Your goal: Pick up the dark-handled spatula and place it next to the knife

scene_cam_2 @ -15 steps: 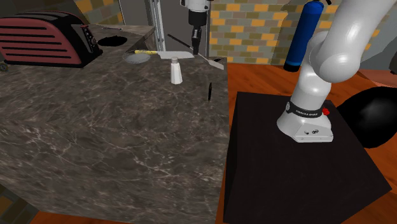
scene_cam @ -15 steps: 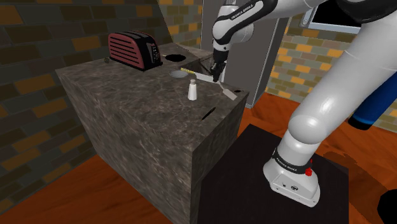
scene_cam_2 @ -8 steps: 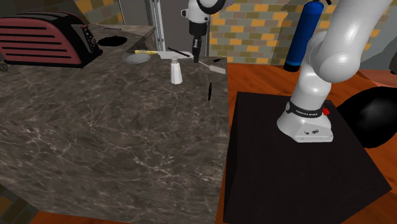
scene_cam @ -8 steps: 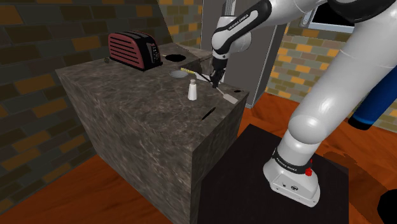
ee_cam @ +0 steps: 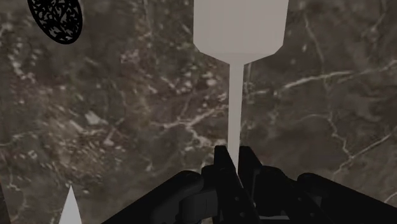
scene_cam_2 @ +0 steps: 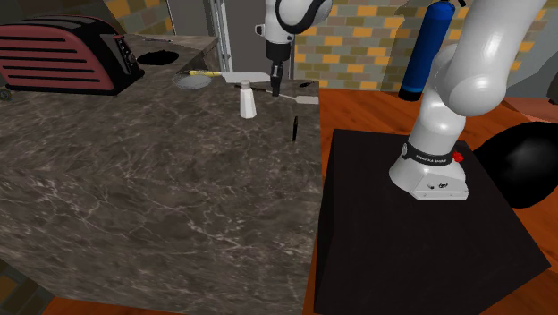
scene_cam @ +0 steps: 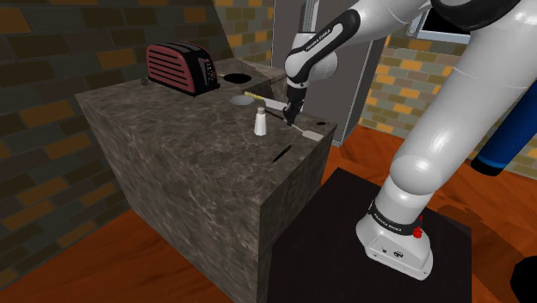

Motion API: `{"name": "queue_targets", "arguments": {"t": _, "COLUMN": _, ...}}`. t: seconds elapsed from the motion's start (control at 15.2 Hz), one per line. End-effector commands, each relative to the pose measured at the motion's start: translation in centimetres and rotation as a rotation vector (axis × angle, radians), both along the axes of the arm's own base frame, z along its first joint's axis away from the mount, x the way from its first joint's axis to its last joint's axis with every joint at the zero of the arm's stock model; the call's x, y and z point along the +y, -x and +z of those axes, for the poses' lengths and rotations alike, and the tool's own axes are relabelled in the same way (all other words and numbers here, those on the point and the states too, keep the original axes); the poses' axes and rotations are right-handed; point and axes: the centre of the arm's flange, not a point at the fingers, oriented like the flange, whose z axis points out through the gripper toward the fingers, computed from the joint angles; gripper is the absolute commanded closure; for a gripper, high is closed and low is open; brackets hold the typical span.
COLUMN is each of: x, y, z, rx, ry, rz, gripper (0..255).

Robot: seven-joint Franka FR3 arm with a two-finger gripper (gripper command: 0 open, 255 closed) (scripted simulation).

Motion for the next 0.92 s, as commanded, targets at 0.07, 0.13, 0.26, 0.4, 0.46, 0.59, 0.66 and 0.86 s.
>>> {"name": "queue_targets", "arguments": {"t": 0.07, "x": 0.0, "y": 0.0, "z": -0.1, "rx": 0.000, "ry": 0.000, "rz": 0.000, "gripper": 255}}
{"name": "queue_targets", "arguments": {"t": 0.13, "x": 0.0, "y": 0.0, "z": -0.1, "rx": 0.000, "ry": 0.000, "rz": 0.000, "gripper": 255}}
{"name": "queue_targets", "arguments": {"t": 0.26, "x": 0.0, "y": 0.0, "z": 0.0, "rx": 0.000, "ry": 0.000, "rz": 0.000, "gripper": 255}}
{"name": "queue_targets", "arguments": {"t": 0.4, "x": 0.0, "y": 0.0, "z": 0.0, "rx": 0.000, "ry": 0.000, "rz": 0.000, "gripper": 0}}
{"name": "queue_targets", "arguments": {"t": 0.46, "x": 0.0, "y": 0.0, "z": 0.0, "rx": 0.000, "ry": 0.000, "rz": 0.000, "gripper": 0}}
{"name": "queue_targets", "arguments": {"t": 0.59, "x": 0.0, "y": 0.0, "z": 0.0, "rx": 0.000, "ry": 0.000, "rz": 0.000, "gripper": 0}}
{"name": "queue_targets", "arguments": {"t": 0.66, "x": 0.0, "y": 0.0, "z": 0.0, "rx": 0.000, "ry": 0.000, "rz": 0.000, "gripper": 0}}
{"name": "queue_targets", "arguments": {"t": 0.86, "x": 0.0, "y": 0.3, "z": 3.9, "rx": 0.000, "ry": 0.000, "rz": 0.000, "gripper": 0}}
